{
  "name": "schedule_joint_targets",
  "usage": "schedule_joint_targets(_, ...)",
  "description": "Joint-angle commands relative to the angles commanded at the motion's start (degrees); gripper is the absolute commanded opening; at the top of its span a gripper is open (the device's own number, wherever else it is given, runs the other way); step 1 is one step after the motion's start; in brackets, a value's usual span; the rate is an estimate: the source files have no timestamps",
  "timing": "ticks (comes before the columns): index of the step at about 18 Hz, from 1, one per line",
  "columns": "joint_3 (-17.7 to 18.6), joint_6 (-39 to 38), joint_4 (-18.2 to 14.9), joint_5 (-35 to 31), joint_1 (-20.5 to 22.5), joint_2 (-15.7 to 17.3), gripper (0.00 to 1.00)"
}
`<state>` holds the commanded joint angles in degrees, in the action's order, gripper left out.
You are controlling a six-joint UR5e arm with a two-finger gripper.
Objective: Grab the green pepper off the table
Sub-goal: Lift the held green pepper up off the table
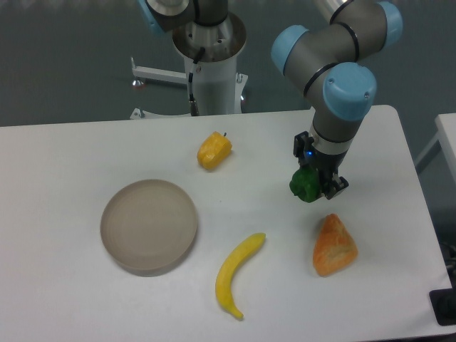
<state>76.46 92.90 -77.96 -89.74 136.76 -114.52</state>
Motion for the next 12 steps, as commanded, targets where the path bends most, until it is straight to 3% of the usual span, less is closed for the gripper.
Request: schedule_joint_targets(12, 0.4, 0.0, 0.1, -1.3, -0.1, 0.1, 0.22)
